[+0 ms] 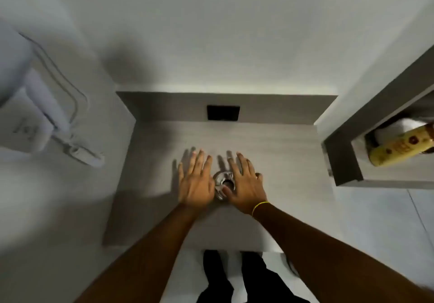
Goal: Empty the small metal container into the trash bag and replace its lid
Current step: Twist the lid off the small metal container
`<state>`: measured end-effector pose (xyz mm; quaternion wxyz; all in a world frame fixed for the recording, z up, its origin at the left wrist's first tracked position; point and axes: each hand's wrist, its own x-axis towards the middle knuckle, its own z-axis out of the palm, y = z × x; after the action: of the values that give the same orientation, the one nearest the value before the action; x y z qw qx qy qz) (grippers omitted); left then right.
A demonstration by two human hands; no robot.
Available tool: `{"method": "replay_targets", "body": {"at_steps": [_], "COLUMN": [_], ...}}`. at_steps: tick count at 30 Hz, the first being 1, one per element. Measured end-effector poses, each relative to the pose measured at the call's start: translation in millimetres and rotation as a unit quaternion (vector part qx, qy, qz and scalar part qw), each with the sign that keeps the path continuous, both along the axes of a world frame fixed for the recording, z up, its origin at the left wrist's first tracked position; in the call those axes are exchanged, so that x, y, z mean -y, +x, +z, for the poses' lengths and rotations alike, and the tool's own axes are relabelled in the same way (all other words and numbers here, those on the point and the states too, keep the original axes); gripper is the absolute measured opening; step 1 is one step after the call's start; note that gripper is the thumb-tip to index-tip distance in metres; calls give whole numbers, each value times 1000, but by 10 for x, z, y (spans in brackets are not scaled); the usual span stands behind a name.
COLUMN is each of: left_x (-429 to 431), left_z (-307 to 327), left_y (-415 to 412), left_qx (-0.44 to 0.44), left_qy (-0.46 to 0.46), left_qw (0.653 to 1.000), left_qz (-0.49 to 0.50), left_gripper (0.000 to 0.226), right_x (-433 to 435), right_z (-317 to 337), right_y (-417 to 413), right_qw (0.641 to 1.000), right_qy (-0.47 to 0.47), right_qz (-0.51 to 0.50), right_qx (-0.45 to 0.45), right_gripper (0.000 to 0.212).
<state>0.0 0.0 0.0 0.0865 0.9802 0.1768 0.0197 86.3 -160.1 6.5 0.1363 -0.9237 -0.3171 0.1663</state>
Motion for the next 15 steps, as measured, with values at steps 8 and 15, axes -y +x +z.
{"method": "replay_targets", "body": {"at_steps": [8,15], "left_x": [335,407], "left_z": [-905,-1079], "left_y": [-477,-551], "left_qx": [-85,-93], "left_qy": [-98,-83], "left_qw": [990,990], "left_qz": [49,66], "left_gripper": [62,64], "right_x": [-7,-96], "right_z": [-483,-489], "right_y": [-127,-61], "right_qw": [998,996], "right_qy": [-57,-63], "right_qz": [8,69], "right_qx": [-30,-7], "right_gripper": [98,98]}}
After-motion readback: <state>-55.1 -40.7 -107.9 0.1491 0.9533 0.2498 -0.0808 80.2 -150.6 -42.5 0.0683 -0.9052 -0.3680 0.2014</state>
